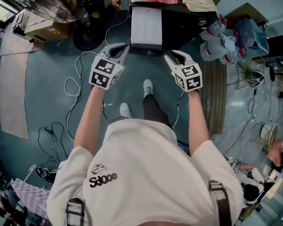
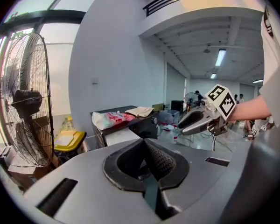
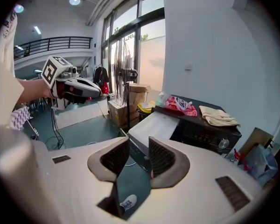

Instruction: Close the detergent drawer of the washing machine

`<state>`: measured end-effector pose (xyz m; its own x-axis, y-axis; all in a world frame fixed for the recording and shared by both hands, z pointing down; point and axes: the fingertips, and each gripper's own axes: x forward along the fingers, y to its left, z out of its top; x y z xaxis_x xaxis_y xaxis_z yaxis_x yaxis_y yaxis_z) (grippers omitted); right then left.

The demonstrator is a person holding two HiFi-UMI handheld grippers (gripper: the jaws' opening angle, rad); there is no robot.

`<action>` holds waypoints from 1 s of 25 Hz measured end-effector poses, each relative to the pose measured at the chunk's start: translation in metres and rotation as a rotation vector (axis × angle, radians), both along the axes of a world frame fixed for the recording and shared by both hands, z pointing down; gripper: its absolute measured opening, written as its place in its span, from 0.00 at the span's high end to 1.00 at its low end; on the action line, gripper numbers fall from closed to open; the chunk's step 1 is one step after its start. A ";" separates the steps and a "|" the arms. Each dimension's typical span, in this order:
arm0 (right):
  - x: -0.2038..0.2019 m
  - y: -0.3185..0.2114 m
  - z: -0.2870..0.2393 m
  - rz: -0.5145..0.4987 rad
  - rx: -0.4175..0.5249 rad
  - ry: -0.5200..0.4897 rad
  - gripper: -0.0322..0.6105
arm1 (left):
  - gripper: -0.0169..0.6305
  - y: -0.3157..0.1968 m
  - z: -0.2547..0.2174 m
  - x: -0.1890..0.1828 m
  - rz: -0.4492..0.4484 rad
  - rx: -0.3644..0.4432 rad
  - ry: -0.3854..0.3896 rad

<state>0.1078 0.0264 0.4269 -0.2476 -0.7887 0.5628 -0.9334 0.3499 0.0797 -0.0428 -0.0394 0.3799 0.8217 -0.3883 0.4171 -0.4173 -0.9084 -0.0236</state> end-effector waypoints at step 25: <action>0.035 -0.050 0.155 -0.355 -0.343 0.103 0.78 | 0.95 -0.051 0.075 0.043 -0.103 -0.158 -0.107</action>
<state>0.1433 -0.0232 0.5821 -0.3965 -0.4312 0.8105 -0.7451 0.6669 -0.0097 0.0005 -0.0908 0.4547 0.7289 -0.3903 0.5624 -0.5106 -0.8572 0.0669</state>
